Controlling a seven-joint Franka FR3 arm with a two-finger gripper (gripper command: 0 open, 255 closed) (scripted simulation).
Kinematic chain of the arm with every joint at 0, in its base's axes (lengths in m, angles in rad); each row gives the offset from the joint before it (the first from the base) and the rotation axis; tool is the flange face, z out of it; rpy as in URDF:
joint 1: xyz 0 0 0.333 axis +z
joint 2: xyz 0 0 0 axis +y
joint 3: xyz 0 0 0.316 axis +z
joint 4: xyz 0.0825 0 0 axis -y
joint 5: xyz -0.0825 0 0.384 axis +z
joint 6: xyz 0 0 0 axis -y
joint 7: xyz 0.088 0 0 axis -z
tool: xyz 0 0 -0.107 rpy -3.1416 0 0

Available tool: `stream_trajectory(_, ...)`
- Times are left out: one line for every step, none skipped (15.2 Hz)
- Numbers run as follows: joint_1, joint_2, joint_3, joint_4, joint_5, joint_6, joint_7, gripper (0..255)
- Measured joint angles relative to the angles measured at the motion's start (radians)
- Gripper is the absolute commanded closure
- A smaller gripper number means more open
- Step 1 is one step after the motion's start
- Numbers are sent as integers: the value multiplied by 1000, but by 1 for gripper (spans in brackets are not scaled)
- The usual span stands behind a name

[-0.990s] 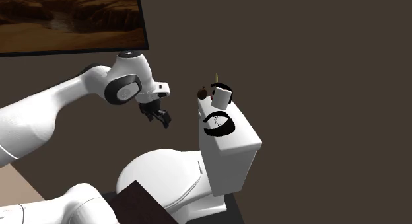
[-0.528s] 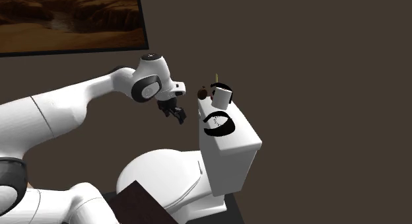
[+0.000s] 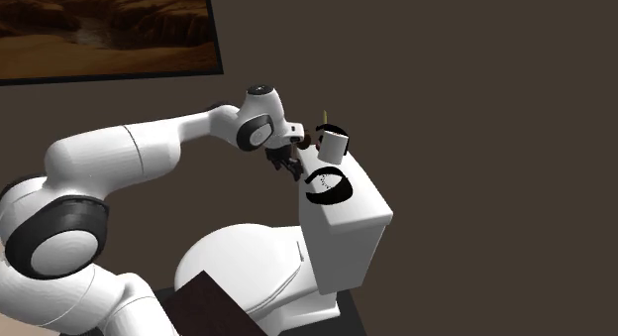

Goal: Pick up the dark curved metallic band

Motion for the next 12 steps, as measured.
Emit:
stream_trajectory(-5,30,-3,28,-4,5,6,0)
stream_trajectory(-8,70,0,64,-10,15,21,0)
stream_trajectory(-12,108,-1,92,-15,28,29,0)
stream_trajectory(-16,144,-4,124,-20,37,37,0)
stream_trajectory(-18,175,-4,150,-25,45,49,0)
stream_trajectory(-22,219,-6,194,-30,50,58,0)
stream_trajectory(-24,240,-7,210,-32,56,63,0)
stream_trajectory(-25,248,-8,208,-34,67,65,0)
stream_trajectory(-25,250,-9,199,-34,79,66,0)
stream_trajectory(-26,254,-9,191,-34,92,66,0)
stream_trajectory(-26,256,-9,182,-34,103,65,0)
stream_trajectory(-26,258,-9,171,-34,116,65,0)
